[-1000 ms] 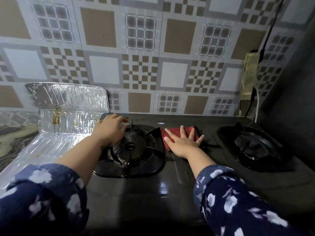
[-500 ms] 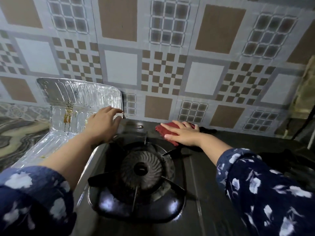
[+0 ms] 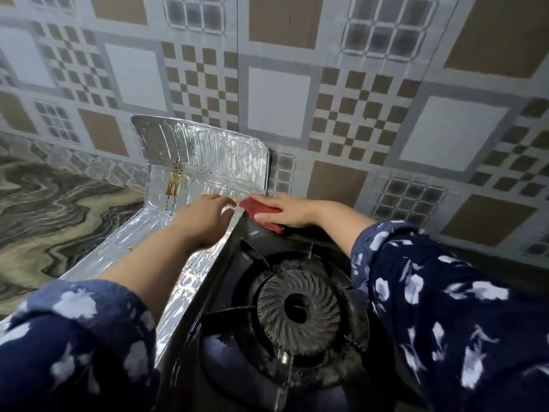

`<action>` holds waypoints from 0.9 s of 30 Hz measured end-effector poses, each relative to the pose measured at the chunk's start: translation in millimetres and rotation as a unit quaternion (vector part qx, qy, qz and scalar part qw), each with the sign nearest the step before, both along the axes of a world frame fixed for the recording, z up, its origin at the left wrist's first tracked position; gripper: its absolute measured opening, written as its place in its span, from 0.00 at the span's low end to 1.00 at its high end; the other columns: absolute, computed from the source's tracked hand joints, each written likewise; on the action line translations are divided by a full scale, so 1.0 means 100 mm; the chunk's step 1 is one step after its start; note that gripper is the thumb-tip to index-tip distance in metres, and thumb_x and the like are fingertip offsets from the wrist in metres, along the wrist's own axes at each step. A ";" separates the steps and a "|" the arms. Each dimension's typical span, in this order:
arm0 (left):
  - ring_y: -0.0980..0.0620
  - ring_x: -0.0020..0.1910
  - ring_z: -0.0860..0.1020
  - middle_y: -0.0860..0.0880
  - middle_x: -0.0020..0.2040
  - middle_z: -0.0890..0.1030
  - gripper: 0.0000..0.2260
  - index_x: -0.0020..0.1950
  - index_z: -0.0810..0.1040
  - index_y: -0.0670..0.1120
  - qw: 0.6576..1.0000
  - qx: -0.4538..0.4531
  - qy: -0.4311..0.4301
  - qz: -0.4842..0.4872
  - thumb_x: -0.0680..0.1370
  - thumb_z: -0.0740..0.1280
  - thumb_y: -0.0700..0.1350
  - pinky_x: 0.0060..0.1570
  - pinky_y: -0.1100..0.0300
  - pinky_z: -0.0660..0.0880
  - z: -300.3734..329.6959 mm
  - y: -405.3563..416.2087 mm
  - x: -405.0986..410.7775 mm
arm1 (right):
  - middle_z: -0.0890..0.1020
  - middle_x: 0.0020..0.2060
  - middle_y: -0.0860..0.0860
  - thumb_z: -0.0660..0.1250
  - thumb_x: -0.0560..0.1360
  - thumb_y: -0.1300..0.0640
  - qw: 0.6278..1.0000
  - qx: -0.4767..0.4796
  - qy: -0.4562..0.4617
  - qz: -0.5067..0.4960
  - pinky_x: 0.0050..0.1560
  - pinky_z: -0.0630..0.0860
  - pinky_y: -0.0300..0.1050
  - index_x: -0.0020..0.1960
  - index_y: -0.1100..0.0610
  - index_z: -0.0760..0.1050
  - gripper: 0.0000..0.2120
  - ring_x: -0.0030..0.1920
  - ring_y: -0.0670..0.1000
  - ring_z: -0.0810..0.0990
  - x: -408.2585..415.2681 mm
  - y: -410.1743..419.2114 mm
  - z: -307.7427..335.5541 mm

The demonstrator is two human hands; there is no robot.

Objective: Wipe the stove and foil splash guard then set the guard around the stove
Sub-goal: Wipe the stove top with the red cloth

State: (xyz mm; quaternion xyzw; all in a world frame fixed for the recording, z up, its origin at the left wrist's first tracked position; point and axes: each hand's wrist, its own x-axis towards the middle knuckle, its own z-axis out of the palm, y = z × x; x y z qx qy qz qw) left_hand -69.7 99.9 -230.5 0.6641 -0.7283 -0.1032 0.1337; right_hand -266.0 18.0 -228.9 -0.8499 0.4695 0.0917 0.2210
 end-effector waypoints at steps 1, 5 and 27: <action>0.44 0.69 0.67 0.45 0.70 0.70 0.16 0.67 0.71 0.49 1.000 0.005 -0.003 0.003 0.80 0.54 0.50 0.67 0.44 0.66 0.02 0.01 -0.01 | 0.53 0.76 0.56 0.50 0.75 0.32 1.000 -0.011 -0.004 -0.004 0.73 0.52 0.60 0.72 0.31 0.44 0.28 0.75 0.60 0.55 0.06 -0.02 -0.01; 0.44 0.69 0.67 0.45 0.70 0.70 0.17 0.67 0.70 0.49 1.000 -0.005 -0.002 0.000 0.80 0.54 0.50 0.67 0.44 0.66 0.10 0.10 -0.09 | 0.63 0.73 0.56 0.47 0.80 0.40 0.997 -0.035 -0.047 -0.042 0.66 0.61 0.52 0.74 0.38 0.49 0.23 0.72 0.59 0.63 0.08 0.04 -0.04; 0.43 0.65 0.70 0.44 0.66 0.74 0.16 0.64 0.73 0.47 0.991 -0.068 0.022 -0.113 0.79 0.55 0.50 0.65 0.45 0.67 0.47 1.07 -0.63 | 0.43 0.77 0.40 0.39 0.78 0.37 0.920 -0.115 0.073 -0.366 0.64 0.25 0.69 0.74 0.36 0.48 0.24 0.76 0.52 0.37 -1.41 2.16 -0.15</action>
